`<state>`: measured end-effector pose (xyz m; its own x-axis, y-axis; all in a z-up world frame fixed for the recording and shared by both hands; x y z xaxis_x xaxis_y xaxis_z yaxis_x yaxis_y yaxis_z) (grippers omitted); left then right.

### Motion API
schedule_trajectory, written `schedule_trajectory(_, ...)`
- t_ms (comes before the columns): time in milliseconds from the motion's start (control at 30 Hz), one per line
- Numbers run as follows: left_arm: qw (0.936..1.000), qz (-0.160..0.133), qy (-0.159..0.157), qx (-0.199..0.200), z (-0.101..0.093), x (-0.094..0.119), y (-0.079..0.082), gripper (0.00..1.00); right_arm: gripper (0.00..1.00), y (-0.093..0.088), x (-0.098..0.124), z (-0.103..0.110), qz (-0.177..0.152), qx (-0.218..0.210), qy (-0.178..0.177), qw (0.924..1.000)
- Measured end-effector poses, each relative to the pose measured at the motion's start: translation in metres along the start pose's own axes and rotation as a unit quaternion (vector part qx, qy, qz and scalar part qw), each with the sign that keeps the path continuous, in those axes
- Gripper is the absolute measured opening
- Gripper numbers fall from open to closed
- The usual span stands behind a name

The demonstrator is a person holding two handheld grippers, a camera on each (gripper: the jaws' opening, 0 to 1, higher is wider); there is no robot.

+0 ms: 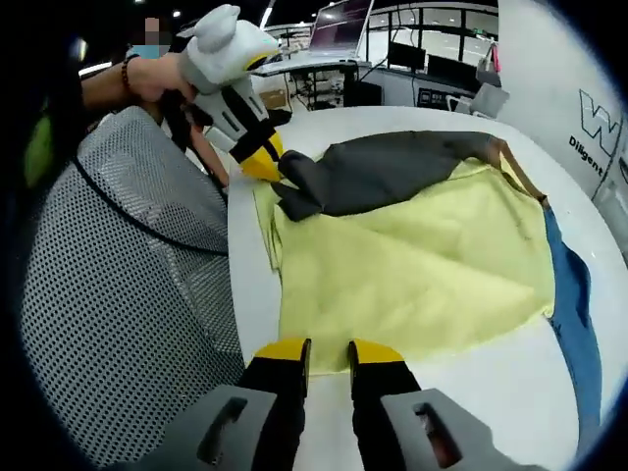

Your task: Fold the garment on the visible template until the final outline fits inside the template.

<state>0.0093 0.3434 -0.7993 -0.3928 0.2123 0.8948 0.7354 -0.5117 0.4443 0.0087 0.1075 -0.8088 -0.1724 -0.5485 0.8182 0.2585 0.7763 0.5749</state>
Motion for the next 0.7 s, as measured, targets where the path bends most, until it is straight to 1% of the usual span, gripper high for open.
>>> schedule_trajectory(33,1.0000,0.000,-0.001,0.000,0.000,0.000,0.000,0.06,0.07,-0.001,0.000,0.000,0.004,0.009,-0.001,1.0000)
schedule_trajectory(100,0.9999,-0.001,-0.004,-0.014,-0.001,0.000,0.001,0.05,0.04,0.000,0.001,-0.001,0.005,-0.002,-0.002,1.0000)
schedule_trajectory(133,0.9998,0.000,-0.003,-0.020,-0.001,-0.001,0.001,0.04,0.00,0.000,0.001,-0.002,0.005,0.001,-0.004,1.0000)
schedule_trajectory(233,0.9996,0.004,0.000,-0.026,-0.001,-0.001,0.002,0.03,0.00,-0.001,0.001,-0.003,0.010,-0.003,-0.005,0.9999)
schedule_trajectory(300,0.9998,0.007,0.002,-0.020,0.000,-0.001,0.002,0.03,0.00,-0.001,0.001,-0.004,0.011,-0.016,-0.001,0.9998)
schedule_trajectory(333,0.9999,0.009,0.003,-0.010,0.001,0.000,0.001,0.03,0.00,-0.002,0.003,-0.005,0.014,-0.033,0.002,0.9993)
schedule_trajectory(367,0.9999,0.008,0.004,-0.005,0.001,0.000,0.001,0.03,0.00,-0.004,0.005,-0.007,0.018,-0.041,0.001,0.9990)
schedule_trajectory(467,0.9999,0.005,0.004,0.013,0.003,0.005,0.000,0.02,0.00,-0.011,0.012,-0.008,0.020,-0.055,0.001,0.9983)
schedule_trajectory(633,0.9998,0.003,0.007,0.019,0.004,0.006,-0.001,0.02,0.00,-0.024,0.023,-0.009,0.040,-0.068,0.009,0.9968)
schedule_trajectory(700,0.9998,0.006,0.010,0.019,0.005,0.007,-0.002,0.02,0.00,-0.027,0.027,-0.010,0.040,-0.079,0.010,0.9960)
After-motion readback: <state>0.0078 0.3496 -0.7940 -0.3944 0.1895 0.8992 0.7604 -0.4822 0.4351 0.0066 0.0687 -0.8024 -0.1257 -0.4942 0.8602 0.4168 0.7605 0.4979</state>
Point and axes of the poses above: the point that each gripper's makers call its tool centre point, and the gripper's own axes: x roughly backward along the fingers, z roughly to its left, y roughly out of its top, the point moved 6 cm from there along x, roughly backward along the fingers, and after that the axes turned 2 degrees about z, right-handed, at the moved point
